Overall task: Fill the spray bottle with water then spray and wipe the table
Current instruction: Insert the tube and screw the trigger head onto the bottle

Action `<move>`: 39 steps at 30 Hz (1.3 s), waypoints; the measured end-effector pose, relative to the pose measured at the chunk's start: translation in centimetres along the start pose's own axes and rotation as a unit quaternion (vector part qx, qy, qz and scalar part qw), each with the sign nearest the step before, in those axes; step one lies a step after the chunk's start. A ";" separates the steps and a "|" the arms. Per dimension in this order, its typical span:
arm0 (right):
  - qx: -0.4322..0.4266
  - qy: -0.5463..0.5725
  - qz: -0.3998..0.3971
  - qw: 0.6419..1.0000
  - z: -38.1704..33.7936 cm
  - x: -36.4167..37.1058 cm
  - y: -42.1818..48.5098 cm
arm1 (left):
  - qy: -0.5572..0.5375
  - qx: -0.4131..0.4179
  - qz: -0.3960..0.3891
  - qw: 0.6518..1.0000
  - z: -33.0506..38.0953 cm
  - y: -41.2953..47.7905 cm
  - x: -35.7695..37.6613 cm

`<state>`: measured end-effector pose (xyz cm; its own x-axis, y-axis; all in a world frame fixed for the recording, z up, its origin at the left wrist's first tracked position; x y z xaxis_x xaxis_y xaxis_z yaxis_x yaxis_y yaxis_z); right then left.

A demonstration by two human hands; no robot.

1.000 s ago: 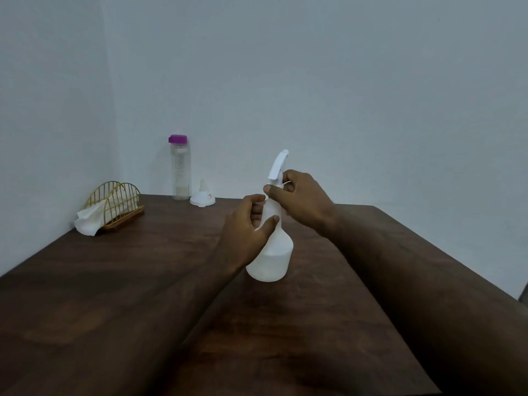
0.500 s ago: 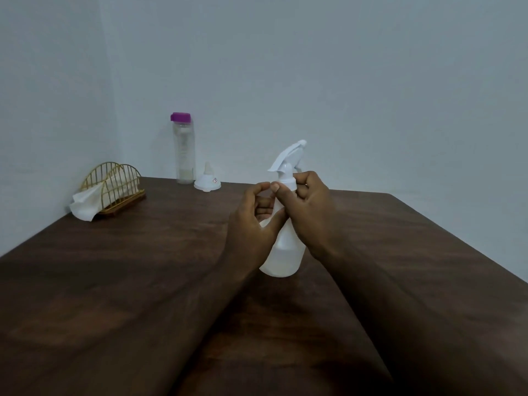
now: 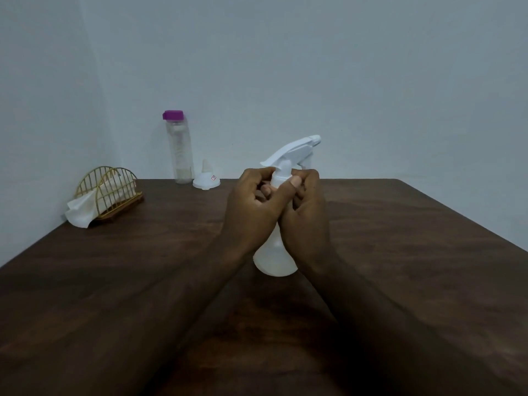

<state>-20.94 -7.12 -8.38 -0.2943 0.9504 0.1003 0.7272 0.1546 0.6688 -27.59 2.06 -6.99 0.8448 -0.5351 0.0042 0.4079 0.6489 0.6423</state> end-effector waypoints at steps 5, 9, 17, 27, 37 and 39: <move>-0.034 -0.026 -0.008 0.999 0.2 -0.5 -0.9 | 0.006 0.014 0.002 1.000 0.0 0.6 -0.1; -0.041 0.007 0.074 0.996 -0.6 -2.4 -1.0 | -0.011 0.016 0.001 1.000 -0.3 0.0 -0.6; 0.085 0.065 0.107 0.989 1.4 -2.4 0.3 | -0.037 0.011 -0.022 0.999 -0.3 -0.7 -0.3; 0.072 0.011 0.086 0.994 1.0 -1.7 -0.3 | -0.094 -0.028 0.025 0.995 -0.5 -1.4 -0.5; 0.062 -0.003 0.097 0.993 0.6 -1.7 -0.6 | -0.066 -0.013 0.036 0.997 -0.8 -1.4 -0.6; 0.067 -0.004 0.098 0.993 0.7 -1.7 -0.7 | -0.086 -0.018 0.039 0.995 -0.4 -1.4 -0.6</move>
<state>-20.51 -8.67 -9.54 -0.1342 0.9676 0.2140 0.8459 -0.0006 0.5333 -28.51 1.69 -8.18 0.8042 -0.5644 0.1861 0.3576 0.7097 0.6070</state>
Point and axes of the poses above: each hand's wrist, its own y-axis towards the middle knuckle, its own x-axis out of the palm, z = x × y, the point moved 8 cm from there along y, towards the middle knuckle, and after that the axes turned 11 degrees about z, right-handed, at the moved point
